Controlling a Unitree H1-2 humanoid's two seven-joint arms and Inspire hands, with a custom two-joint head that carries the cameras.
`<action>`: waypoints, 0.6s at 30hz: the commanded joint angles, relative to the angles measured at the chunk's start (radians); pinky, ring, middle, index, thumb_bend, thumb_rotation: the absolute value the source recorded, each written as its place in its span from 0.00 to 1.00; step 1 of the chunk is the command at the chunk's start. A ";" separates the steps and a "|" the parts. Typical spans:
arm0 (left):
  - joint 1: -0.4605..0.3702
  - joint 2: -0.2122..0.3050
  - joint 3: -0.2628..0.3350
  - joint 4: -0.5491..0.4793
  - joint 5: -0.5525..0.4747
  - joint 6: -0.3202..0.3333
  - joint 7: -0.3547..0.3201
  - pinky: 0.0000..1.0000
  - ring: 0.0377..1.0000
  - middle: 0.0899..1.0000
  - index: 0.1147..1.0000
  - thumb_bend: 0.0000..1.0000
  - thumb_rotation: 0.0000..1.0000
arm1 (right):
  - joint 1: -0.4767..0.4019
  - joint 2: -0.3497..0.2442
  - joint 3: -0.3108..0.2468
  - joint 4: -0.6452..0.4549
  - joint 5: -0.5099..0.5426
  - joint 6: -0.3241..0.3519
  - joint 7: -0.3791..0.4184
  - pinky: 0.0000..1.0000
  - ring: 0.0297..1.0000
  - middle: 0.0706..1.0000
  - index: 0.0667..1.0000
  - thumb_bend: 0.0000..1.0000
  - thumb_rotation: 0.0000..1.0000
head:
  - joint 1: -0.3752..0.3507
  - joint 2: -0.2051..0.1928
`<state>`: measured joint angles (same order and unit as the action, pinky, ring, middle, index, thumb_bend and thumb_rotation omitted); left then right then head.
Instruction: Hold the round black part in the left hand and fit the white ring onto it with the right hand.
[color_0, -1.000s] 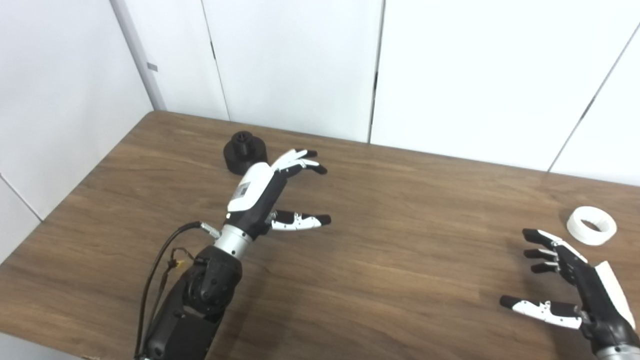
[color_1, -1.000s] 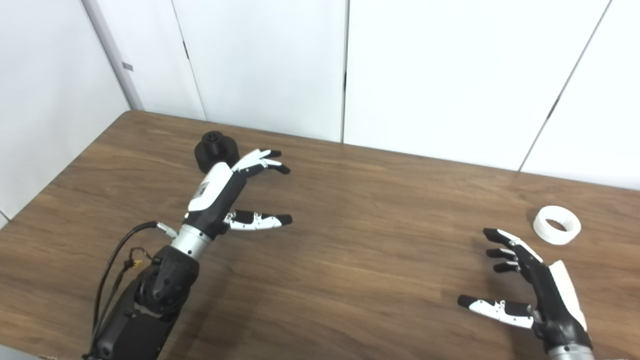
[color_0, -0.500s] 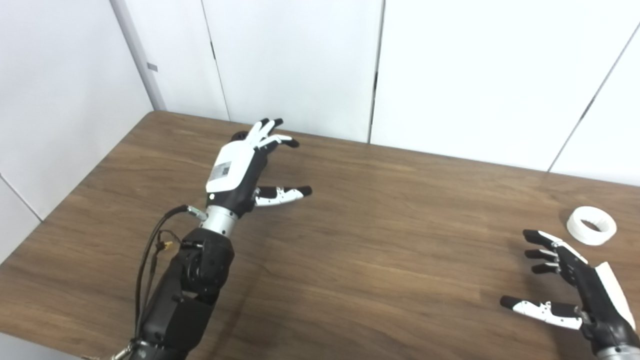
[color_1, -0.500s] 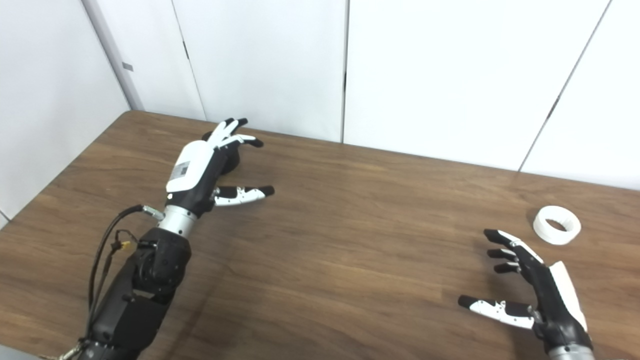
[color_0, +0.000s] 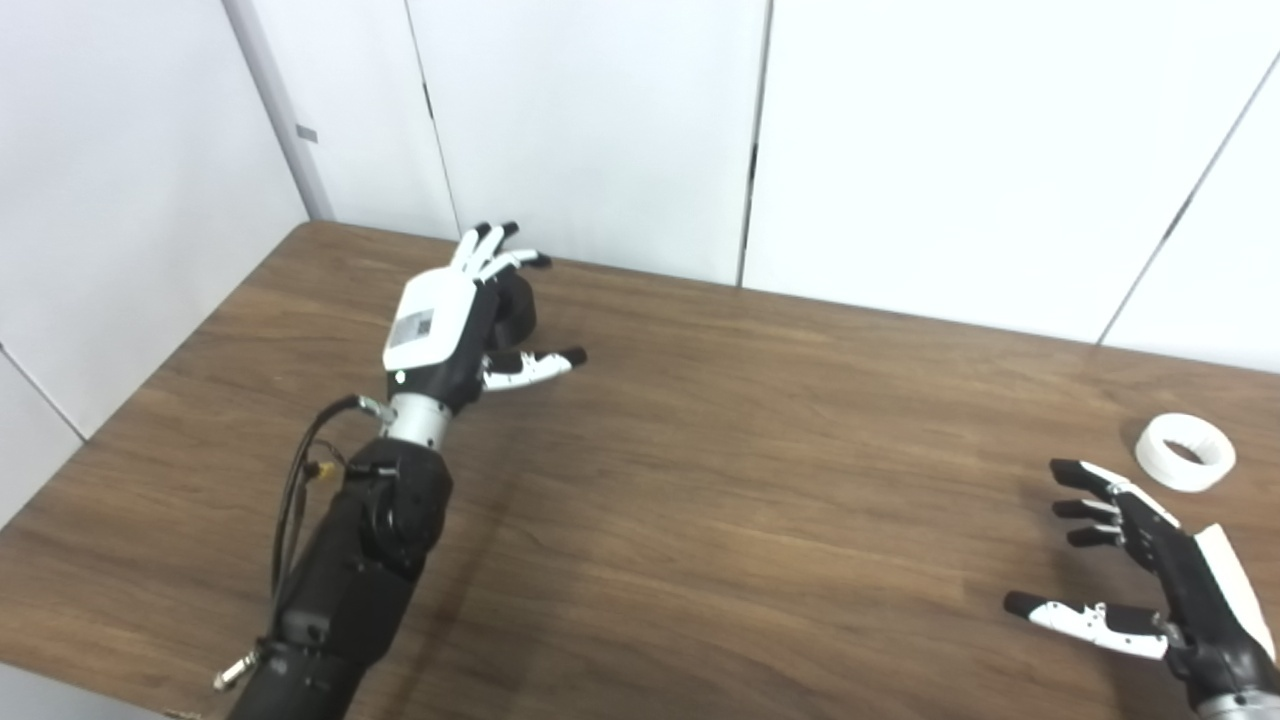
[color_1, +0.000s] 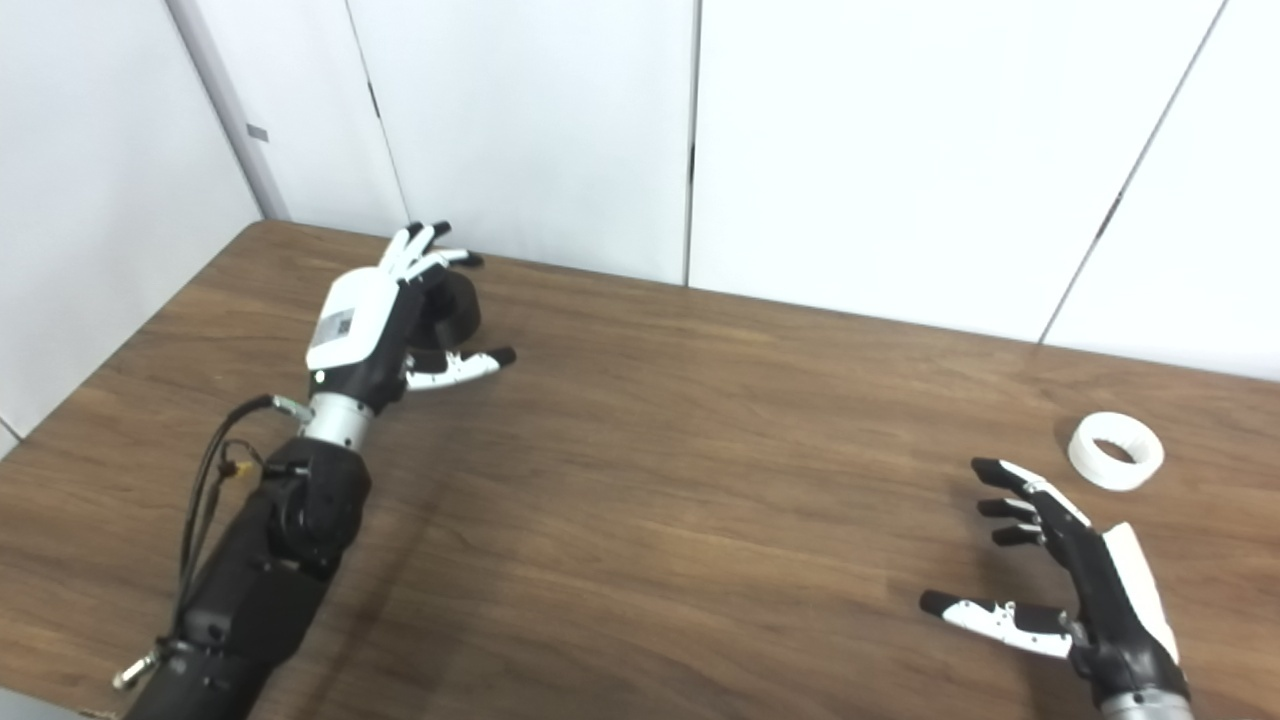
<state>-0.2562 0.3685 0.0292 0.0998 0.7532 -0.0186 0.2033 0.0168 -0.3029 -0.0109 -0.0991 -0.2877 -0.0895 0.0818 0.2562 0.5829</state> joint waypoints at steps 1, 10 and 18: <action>-0.050 0.035 0.011 -0.017 0.005 0.018 0.014 0.88 1.00 1.00 0.81 0.89 0.41 | -0.035 -0.019 -0.011 -0.037 0.010 -0.025 -0.004 0.63 0.73 0.81 0.79 0.75 0.12 | 0.001 0.001; -0.088 0.076 0.014 0.014 0.019 0.104 0.034 0.95 1.00 1.00 0.80 0.91 0.43 | -0.035 -0.020 -0.011 -0.041 0.007 -0.019 -0.005 0.64 0.74 0.81 0.79 0.75 0.13 | -0.002 -0.001; -0.111 0.115 0.007 0.046 0.003 0.132 0.023 0.97 1.00 1.00 0.75 0.91 0.39 | -0.038 -0.020 -0.011 -0.035 0.015 -0.027 -0.004 0.63 0.74 0.81 0.79 0.75 0.11 | -0.001 -0.002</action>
<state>-0.3141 0.4485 0.0298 0.1589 0.7526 0.1109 0.2122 0.0159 -0.3035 -0.0108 -0.1028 -0.2877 -0.0879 0.0820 0.2546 0.5798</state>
